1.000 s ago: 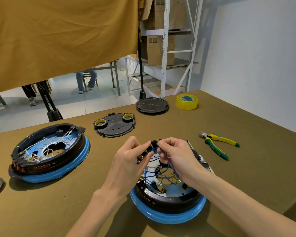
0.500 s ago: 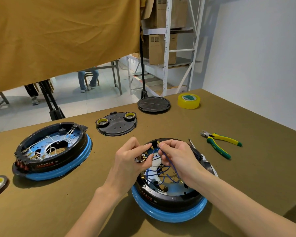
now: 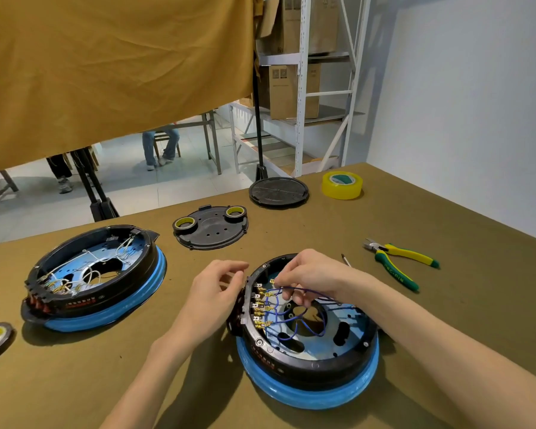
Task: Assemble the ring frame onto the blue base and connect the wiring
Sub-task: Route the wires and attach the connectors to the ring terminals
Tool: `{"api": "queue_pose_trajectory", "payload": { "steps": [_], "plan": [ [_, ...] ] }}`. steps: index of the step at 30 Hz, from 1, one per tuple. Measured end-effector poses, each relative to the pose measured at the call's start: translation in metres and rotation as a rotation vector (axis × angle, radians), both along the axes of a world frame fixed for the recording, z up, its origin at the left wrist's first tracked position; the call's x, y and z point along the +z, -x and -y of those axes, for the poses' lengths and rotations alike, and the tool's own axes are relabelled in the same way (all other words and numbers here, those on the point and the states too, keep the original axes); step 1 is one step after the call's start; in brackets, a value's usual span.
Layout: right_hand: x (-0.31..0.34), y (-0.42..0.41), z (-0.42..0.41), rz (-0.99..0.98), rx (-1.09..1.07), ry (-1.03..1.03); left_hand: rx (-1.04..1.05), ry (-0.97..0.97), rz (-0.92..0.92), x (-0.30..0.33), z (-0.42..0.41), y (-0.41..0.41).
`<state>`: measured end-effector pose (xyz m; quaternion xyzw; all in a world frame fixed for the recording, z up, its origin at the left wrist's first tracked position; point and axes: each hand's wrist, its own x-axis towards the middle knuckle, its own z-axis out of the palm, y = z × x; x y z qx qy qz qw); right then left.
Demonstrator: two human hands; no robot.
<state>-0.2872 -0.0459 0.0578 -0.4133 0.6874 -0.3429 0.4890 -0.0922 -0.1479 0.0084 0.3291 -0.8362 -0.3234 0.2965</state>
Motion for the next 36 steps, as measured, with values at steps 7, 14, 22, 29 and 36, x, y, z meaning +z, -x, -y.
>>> {"api": "queue_pose_trajectory", "payload": {
  "steps": [7,14,22,29,36],
  "plan": [
    [0.003,0.003,0.026,-0.118,0.074,-0.152,0.035,-0.143,0.000,-0.006,0.002,-0.001],
    [0.005,0.003,0.034,-0.157,0.134,-0.199,0.085,-0.139,-0.002,-0.004,0.000,-0.002],
    [0.001,0.005,0.030,-0.161,0.139,-0.138,0.195,-0.026,0.033,0.000,-0.013,0.002],
    [-0.002,0.004,0.031,-0.159,0.155,-0.115,0.191,-0.064,0.059,0.003,-0.014,0.000],
    [-0.005,0.004,0.036,-0.176,0.162,-0.136,0.192,-0.056,0.044,0.000,-0.019,0.002]
  ]
}}
